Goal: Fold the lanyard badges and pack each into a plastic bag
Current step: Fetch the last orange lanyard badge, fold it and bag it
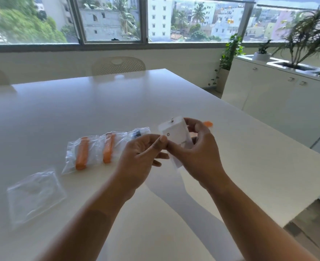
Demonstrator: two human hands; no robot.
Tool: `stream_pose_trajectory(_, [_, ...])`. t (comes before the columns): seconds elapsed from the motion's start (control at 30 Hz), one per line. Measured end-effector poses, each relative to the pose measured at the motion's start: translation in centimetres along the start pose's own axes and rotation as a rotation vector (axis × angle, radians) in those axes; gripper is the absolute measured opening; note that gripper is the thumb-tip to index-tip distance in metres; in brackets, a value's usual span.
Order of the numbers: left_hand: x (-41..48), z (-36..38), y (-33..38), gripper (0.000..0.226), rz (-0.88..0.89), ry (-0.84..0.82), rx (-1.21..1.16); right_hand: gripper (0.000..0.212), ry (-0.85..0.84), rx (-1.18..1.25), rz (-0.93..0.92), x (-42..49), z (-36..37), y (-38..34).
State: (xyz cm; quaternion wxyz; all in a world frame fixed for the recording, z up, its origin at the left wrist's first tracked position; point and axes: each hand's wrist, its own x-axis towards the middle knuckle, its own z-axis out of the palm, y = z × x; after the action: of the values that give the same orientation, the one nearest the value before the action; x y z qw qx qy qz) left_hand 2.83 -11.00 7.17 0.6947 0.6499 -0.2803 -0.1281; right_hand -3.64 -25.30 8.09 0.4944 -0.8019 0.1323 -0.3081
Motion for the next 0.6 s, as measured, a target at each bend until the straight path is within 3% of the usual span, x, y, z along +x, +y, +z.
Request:
stream_pose_trajectory(0.2, [-3.5, -6.4, 0.9, 0.022, 0.014, 0.250, -0.054, 0.050, -0.324, 0.151, -0.048, -1.5, 6.9, -2.8])
stream_pose_trajectory(0.27, [-4.4, -8.6, 0.9, 0.021, 0.012, 0.338, -0.080, 0.042, -0.430, 0.329, -0.035, -1.1, 8.9, -3.4])
stream_pose_trajectory(0.37, [-5.8, -11.4, 0.6, 0.027, 0.021, 0.449, -0.080, 0.025, -0.439, 0.598, 0.045, -0.2, 11.8, -3.5])
stream_pose_trajectory(0.5, [-7.7, -13.8, -0.9, 0.037, -0.010, 0.504, -0.071, 0.032, -0.532, 0.672, 0.072, -0.5, 15.5, -2.3])
stream_pose_trajectory(0.6, [-8.6, -14.6, -1.6, 0.028, -0.035, 0.464, -0.072, 0.030, -0.757, 0.583, -0.033, -1.7, 17.0, -1.4])
